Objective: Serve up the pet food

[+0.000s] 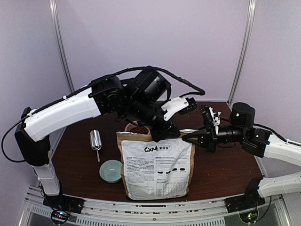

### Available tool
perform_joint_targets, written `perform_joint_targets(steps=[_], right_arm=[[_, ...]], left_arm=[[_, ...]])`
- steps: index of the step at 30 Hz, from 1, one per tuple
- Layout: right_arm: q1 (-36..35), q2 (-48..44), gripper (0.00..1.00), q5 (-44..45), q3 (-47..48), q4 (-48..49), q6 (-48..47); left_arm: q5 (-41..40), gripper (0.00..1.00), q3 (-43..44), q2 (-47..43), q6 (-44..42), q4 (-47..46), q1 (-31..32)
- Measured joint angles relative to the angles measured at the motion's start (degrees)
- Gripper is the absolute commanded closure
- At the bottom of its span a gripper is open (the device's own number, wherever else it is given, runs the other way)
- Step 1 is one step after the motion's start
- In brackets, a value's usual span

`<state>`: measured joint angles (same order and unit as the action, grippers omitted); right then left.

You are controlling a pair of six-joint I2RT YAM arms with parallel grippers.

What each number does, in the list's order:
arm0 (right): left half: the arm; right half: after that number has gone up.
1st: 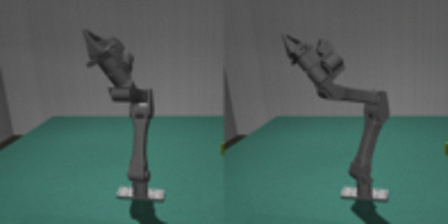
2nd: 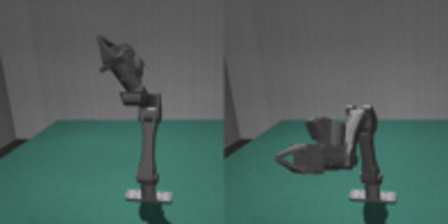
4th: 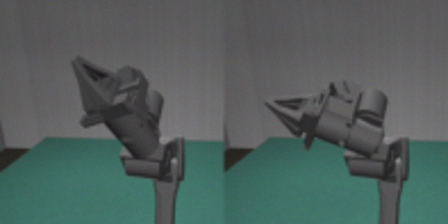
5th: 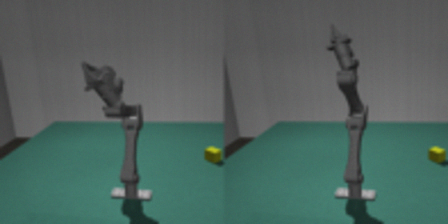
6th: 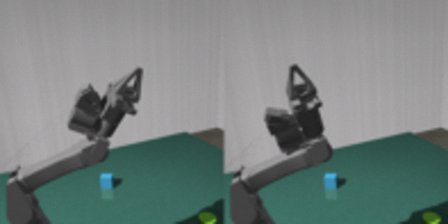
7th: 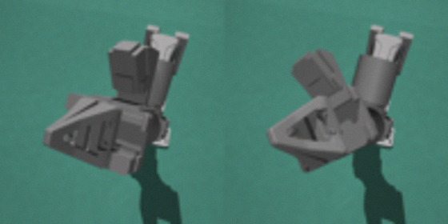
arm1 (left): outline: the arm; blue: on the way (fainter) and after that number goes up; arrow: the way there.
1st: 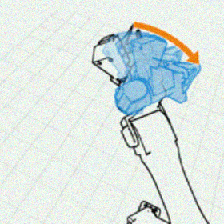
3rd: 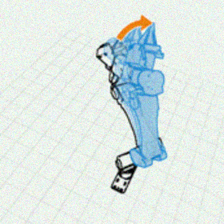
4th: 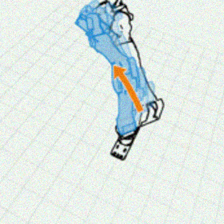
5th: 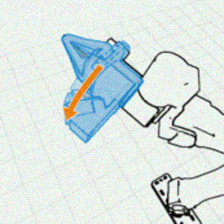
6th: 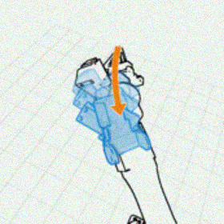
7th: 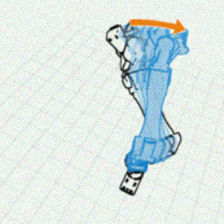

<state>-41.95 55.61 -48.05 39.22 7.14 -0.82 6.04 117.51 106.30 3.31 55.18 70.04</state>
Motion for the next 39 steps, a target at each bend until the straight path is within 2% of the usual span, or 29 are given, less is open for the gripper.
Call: perform_joint_targets(steps=[8, 12, 14, 17, 18, 19, 21, 24, 27, 31, 37, 38, 39], right_arm=[[-0.13, 0.22, 1.00, -0.20, 0.48, -0.70, -0.22], [-0.20, -0.28, 1.00, 0.07, 0.48, -1.36, -0.39], [-0.24, -0.57, 1.00, 0.11, 0.48, -1.70, -0.52], [-0.42, -0.90, 1.00, 0.17, 0.48, -2.25, -0.57], [-0.44, -1.01, 1.00, 0.20, 0.48, -2.43, -0.57], [-0.46, -1.09, 1.00, 0.20, 0.48, -2.60, -0.59], [-0.46, -1.18, 0.99, 0.26, 0.48, -2.73, -0.59], [-0.52, -1.53, 0.87, 0.42, 0.48, -3.28, -0.61], [-0.50, -2.45, 0.74, 0.87, 0.46, -3.67, -0.61], [-0.50, -4.42, 0.70, 1.46, 0.02, -2.82, -0.26], [-0.50, -5.51, 0.79, 2.45, -0.74, -2.62, -0.26], [-0.50, -5.55, 0.82, 2.62, -0.90, -2.64, -0.22], [-0.50, -5.55, 0.90, 2.86, -1.01, -2.69, -0.24]], left_arm=[[0.20, 0.98, -0.13, 0.00, 0.00, -0.02, -0.24], [0.66, 0.70, -0.37, 0.00, -0.24, -0.48, -0.24], [1.22, 0.64, -0.81, 0.00, -0.26, -1.51, -0.24], [1.81, 0.61, -1.07, 0.00, -0.24, -2.16, -0.24], [1.84, 0.61, -1.07, 0.00, -0.26, -2.47, -0.24], [1.81, 0.66, -1.07, 0.00, -0.26, -2.73, -0.24], [1.79, 0.81, -1.18, 0.00, -0.24, -2.97, -0.24], [1.75, 1.00, -1.51, 0.04, -0.20, -3.17, -0.24], [1.75, 1.00, -1.62, 0.09, -0.68, -3.19, -0.17], [1.77, 1.00, -1.62, 0.09, -0.66, -3.15, -0.24], [1.81, 1.00, -1.62, 0.09, -0.68, -3.15, -0.24], [1.84, 1.00, -1.62, 0.09, -0.68, -3.15, -0.24], [1.86, 1.00, -1.62, 0.09, -0.68, -3.15, -0.24]])
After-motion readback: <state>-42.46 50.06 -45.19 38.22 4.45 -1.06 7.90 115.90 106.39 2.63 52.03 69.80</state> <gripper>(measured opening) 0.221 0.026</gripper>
